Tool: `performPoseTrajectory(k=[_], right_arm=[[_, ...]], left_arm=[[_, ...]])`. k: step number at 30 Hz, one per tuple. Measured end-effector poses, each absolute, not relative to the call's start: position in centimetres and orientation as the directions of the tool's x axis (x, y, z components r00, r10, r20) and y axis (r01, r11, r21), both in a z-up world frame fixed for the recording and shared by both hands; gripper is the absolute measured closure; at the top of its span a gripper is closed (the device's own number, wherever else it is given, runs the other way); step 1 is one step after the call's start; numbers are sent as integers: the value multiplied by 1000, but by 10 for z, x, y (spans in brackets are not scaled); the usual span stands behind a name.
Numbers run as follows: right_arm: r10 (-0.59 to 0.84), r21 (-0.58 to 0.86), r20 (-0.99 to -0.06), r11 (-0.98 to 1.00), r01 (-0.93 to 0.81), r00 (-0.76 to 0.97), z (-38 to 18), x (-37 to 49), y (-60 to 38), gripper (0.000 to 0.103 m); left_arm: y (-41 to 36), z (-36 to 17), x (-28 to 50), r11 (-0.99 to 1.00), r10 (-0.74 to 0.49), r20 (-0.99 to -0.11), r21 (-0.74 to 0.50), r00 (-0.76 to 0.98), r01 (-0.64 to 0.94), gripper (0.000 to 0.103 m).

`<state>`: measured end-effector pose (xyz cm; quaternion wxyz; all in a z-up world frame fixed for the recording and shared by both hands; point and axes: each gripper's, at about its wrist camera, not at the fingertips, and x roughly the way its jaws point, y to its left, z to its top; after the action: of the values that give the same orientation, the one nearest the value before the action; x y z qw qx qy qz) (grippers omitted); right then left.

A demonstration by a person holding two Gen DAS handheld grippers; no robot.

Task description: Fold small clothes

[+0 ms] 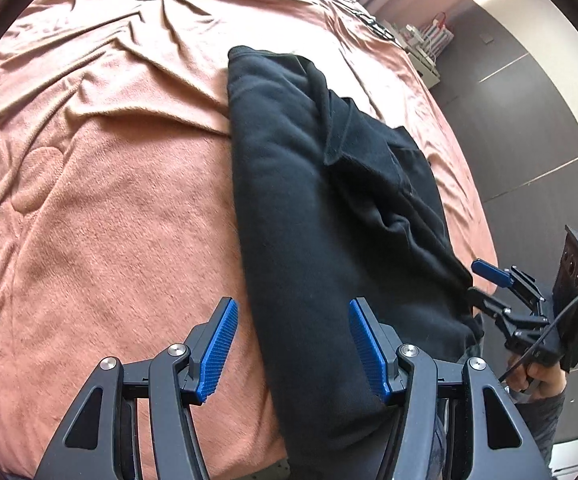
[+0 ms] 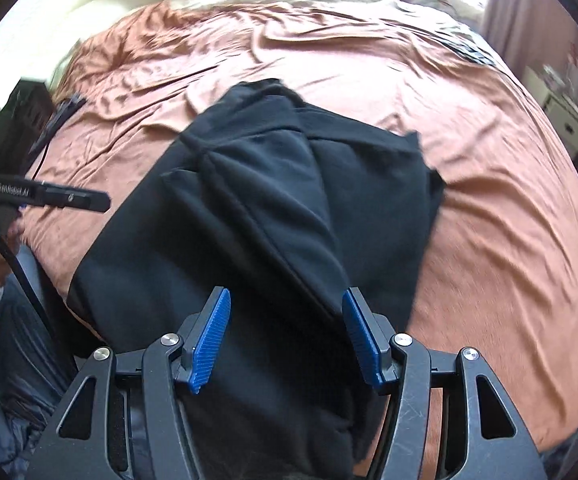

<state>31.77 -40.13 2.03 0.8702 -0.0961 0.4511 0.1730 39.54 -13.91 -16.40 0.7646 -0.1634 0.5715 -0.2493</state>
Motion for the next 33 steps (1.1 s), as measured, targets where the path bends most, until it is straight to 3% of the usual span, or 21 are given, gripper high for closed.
performPoseTrajectory(k=[21,22,23,26,33], right_arm=[[39,-277,-847,819,-503,530,-16,389,-284,46],[38,-281,-842,820,-498,537,-17,390,-284,50],[41,-280,-840,821,-497,540,-17,390,-284,63],[59,-253,-840,836,-487,539,-11,393,-292,89],[154,-146,-787,894,-423,597,33,393,-339,93]], left_arm=[[-65,-162,415,804,-592,-762,-583,263,119,43],[-64,-162,415,804,-592,-763,-583,261,117,43],[-64,-163,416,804,-592,-763,-583,259,117,43],[-68,-162,419,805,-591,-765,-581,255,120,43],[-85,-157,431,808,-589,-770,-573,245,140,43]])
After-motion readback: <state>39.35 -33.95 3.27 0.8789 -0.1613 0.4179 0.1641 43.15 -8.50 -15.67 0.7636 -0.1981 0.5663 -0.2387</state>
